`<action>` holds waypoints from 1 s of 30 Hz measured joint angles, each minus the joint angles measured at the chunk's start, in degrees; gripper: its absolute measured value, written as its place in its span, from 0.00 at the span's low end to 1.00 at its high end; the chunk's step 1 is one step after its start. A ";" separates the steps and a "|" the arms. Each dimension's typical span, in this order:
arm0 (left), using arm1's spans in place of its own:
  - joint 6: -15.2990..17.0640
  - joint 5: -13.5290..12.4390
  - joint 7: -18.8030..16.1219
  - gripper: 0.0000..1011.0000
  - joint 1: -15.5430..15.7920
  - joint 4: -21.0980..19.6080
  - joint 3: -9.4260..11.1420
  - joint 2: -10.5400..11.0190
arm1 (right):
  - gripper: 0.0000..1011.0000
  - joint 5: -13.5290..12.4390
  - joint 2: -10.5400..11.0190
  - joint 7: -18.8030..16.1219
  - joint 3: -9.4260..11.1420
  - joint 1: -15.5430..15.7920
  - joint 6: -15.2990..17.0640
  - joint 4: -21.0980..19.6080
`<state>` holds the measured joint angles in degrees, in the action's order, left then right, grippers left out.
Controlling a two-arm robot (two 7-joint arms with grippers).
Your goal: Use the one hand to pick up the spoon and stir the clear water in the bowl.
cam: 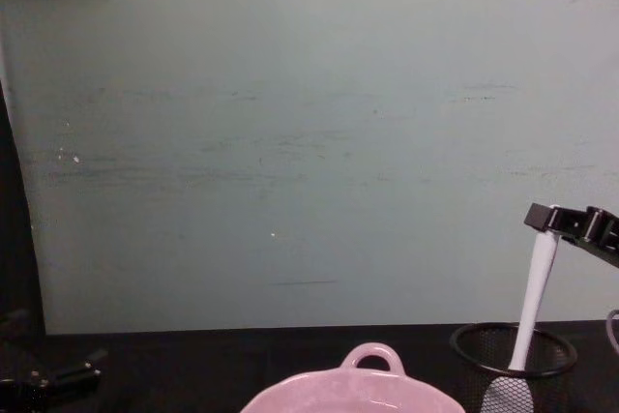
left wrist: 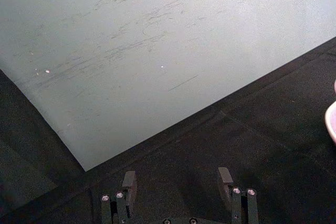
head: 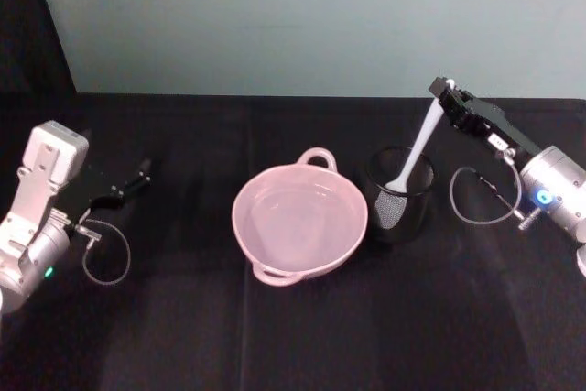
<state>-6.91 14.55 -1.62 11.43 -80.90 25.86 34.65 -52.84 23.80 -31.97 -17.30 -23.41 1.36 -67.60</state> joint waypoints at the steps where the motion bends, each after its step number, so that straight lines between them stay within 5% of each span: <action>1: 0.00 0.00 0.00 1.00 0.00 0.00 0.00 0.00 | 0.10 -0.09 -0.03 0.00 0.00 0.04 0.00 0.07; 7: 0.00 0.00 0.00 1.00 0.00 0.00 0.00 0.00 | 0.14 -0.97 -0.27 0.03 0.34 0.33 -0.08 0.61; 23: 0.00 0.00 0.00 1.00 0.00 0.00 0.00 0.00 | 0.66 -2.60 -0.44 1.39 1.15 1.55 -0.03 0.91; 30: 0.00 0.00 0.00 1.00 0.00 0.00 0.00 0.00 | 0.90 -3.34 1.34 3.25 1.90 5.40 0.53 -3.82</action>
<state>-6.90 14.55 -1.62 11.43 -80.90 25.86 34.65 -56.18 25.14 -28.71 -15.40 -18.01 1.88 -71.42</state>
